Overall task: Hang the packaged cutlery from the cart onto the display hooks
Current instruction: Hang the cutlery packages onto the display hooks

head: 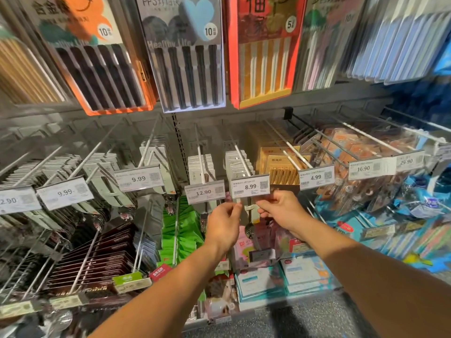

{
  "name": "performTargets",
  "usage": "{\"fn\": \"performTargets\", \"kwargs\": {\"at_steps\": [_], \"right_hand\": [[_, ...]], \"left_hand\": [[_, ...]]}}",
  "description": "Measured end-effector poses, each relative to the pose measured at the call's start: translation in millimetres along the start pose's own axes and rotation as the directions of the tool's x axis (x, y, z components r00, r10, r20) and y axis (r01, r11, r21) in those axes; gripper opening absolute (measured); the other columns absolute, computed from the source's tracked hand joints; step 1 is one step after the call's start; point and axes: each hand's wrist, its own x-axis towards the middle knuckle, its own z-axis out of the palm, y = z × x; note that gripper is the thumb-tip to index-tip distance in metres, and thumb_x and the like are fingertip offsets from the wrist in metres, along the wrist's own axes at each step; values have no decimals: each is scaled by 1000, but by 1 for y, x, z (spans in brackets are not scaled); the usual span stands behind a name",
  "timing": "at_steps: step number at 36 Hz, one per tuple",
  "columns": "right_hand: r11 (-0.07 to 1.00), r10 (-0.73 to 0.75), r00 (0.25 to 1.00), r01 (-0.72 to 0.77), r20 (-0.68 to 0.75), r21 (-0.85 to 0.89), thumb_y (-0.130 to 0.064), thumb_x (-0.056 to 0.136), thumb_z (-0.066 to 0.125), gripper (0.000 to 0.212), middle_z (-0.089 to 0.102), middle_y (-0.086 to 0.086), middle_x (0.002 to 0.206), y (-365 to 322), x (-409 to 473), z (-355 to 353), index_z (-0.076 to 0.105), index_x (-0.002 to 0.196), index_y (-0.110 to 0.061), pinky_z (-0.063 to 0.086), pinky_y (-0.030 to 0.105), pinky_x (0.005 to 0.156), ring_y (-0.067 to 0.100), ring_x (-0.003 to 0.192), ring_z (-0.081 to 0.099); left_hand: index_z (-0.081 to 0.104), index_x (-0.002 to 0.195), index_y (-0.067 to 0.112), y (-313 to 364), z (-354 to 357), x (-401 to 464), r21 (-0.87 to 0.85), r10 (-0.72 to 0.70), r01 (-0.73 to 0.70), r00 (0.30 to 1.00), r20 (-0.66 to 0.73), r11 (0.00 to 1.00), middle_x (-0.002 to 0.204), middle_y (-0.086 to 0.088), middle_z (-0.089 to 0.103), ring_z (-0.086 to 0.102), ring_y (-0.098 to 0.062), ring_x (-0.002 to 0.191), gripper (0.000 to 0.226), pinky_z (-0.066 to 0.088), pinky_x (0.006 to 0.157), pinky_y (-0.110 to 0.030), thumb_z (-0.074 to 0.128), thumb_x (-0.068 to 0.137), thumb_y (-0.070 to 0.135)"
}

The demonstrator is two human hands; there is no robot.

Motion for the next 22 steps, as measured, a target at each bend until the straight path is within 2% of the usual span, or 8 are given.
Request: {"fn": "performTargets", "kwargs": {"at_steps": [4, 7, 9, 12, 14, 16, 19, 22], "right_hand": [[1000, 14, 1000, -14, 27, -1, -9, 88, 71, 15, 75, 3, 83, 2, 4, 0, 69, 91, -23, 59, 34, 83, 21, 83, 73], [1000, -3, 999, 3, 32, -4, -8, 88, 70, 14, 76, 5, 83, 0, 5, -2, 68, 90, -21, 59, 35, 84, 20, 82, 74], [1000, -7, 999, 7, 38, -7, -4, 89, 68, 15, 75, 5, 83, -2, 6, -3, 68, 89, -19, 59, 33, 83, 17, 79, 74], [1000, -7, 1000, 8, 17, -28, 1, 91, 63, 18, 73, 7, 81, -7, 7, -5, 68, 88, -16, 60, 29, 77, 17, 74, 72], [999, -8, 1000, 8, 2, -34, 2, 91, 62, 18, 72, 7, 79, -9, 7, -6, 69, 90, -14, 60, 26, 72, 17, 71, 69], [998, 5, 1000, -6, -10, -60, 2, 91, 62, 16, 73, 8, 80, -8, 8, -6, 71, 96, -11, 60, 28, 73, 18, 71, 68], [995, 37, 999, -39, -29, -96, 3, 92, 61, 20, 73, 7, 81, -7, 12, -2, 69, 108, -6, 60, 38, 83, 20, 75, 70], [988, 64, 996, -71, -54, -137, 2, 89, 65, 22, 75, 3, 87, -9, 15, 4, 68, 96, -19, 60, 38, 85, 15, 76, 73]], "left_hand": [[72, 88, 11, -2, -1, 1, 50, 9, -8, 1000, -13, 999, 48, 12, 52, 43, -9, 44, 43, 41, 50, -30, 45, 103, 41], [73, 95, 9, -2, -1, 3, 123, 81, -73, 995, -60, 990, 75, 1, 68, 67, -26, 76, 42, 55, 77, -38, 46, 103, 40], [73, 100, 8, 0, -1, 4, 146, 108, -94, 990, -86, 985, 84, -5, 73, 69, -27, 85, 40, 55, 82, -38, 46, 104, 38], [73, 98, 9, 1, 0, 7, 182, 114, -94, 988, -104, 979, 64, 1, 64, 55, -17, 55, 36, 51, 64, -34, 46, 104, 32], [73, 96, 12, 2, 2, 8, 201, 111, -87, 988, -111, 976, 59, 5, 59, 47, -12, 50, 32, 47, 58, -34, 46, 103, 29], [74, 98, 13, 2, 4, 8, 201, 121, -96, 986, -114, 975, 70, 2, 68, 58, -16, 60, 32, 55, 66, -38, 46, 103, 29], [72, 109, 13, 2, 7, 8, 175, 79, -60, 992, -99, 983, 92, -3, 75, 67, -23, 83, 35, 56, 81, -39, 45, 104, 34], [62, 122, 11, -4, 9, 8, 218, 12, 5, 997, -78, 976, 115, -9, 69, 65, -27, 102, 36, 53, 93, -41, 42, 104, 36]]}}
